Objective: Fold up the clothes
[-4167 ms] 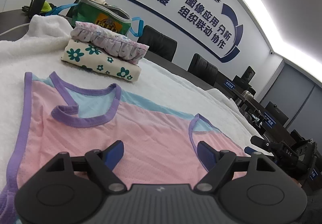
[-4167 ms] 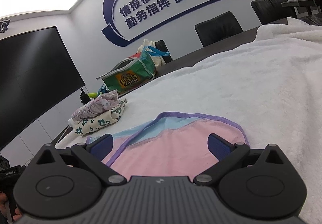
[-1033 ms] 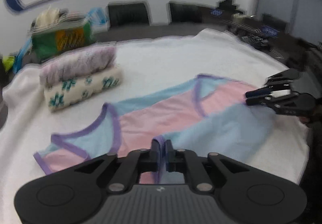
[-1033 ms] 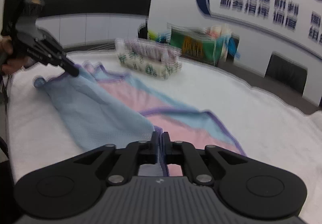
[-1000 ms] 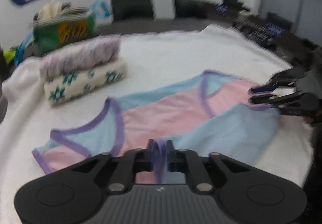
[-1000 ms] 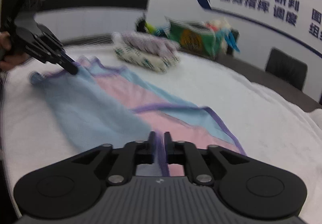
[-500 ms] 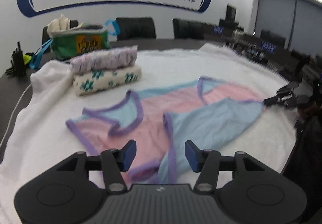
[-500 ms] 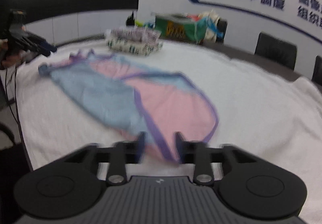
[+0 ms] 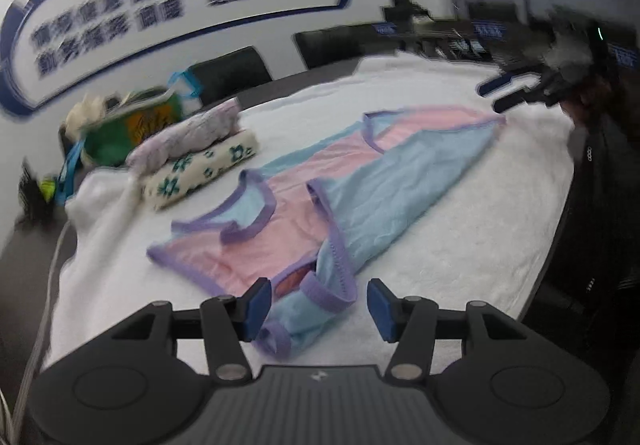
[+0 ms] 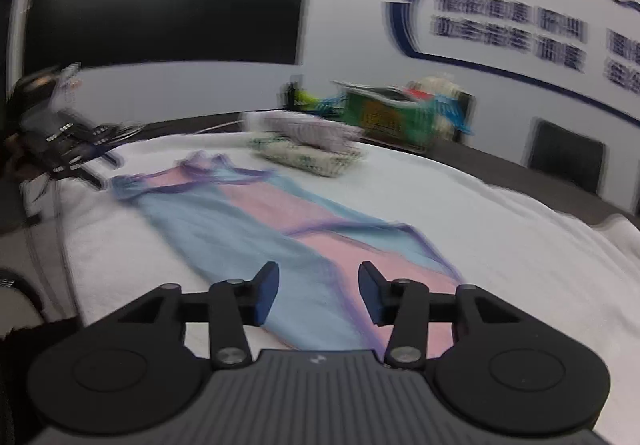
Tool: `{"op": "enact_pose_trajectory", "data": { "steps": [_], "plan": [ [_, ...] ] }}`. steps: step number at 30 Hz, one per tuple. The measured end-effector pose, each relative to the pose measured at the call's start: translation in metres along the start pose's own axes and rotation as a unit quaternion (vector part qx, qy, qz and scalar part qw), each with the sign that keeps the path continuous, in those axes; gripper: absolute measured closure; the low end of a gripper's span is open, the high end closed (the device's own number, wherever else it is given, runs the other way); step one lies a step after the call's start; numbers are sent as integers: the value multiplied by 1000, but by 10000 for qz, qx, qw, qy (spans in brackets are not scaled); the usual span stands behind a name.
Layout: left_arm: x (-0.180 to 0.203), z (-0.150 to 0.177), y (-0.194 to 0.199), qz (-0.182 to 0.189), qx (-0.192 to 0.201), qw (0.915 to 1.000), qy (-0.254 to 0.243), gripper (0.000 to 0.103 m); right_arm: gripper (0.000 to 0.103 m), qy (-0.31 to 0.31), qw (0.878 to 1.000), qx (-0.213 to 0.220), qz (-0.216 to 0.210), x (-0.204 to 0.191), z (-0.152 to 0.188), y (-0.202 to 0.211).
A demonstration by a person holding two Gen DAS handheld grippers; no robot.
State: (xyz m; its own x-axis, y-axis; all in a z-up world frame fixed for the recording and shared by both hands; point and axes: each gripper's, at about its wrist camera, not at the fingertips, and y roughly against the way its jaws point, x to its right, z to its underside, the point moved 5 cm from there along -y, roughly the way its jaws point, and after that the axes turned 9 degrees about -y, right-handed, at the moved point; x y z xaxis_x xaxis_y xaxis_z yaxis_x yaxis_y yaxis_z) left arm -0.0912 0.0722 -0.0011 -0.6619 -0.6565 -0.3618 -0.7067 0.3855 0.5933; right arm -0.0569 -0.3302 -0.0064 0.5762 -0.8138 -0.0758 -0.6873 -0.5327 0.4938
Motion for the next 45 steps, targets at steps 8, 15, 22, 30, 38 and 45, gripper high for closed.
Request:
{"op": "enact_pose_trajectory", "data": {
  "steps": [8,15,22,30,38,45],
  "plan": [
    [-57,16,-14,755,250,9787,1892,99,59,386,9977,-42,-547,-55,-9,-37],
    [-107,35,-31,561,43,9277,3690,84,57,314,9980,-178,-519,-57,-5,-48],
    [-86,33,2,749,600,9474,3052,37,53,278,9984,-234,-427,-57,-3,-54],
    [-36,29,4,817,498,9799,1749,37,53,1258,9865,207,-1031,-117,-40,-62],
    [-39,40,11,1047,752,9692,2098,45,63,2967,9204,-123,-2542,-240,-61,-148],
    [-40,41,13,579,815,9761,1931,44,99,2736,9172,-502,-2853,-244,-77,-180]
  ]
}}
